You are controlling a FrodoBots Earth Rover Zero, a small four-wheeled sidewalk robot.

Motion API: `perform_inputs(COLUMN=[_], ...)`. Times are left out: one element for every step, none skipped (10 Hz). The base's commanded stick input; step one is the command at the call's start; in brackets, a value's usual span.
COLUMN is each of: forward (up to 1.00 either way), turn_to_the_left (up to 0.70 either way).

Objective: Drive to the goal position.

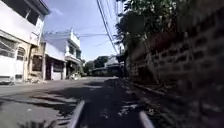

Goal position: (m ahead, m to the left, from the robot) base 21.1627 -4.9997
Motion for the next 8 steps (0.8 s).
perform_inputs(forward=[1.0,1.0,1.0,1.0,1.0,1.0,1.0,1.0], turn_to_the_left=[0.0,0.0,0.0,0.0,0.0,0.0,0.0,0.0])
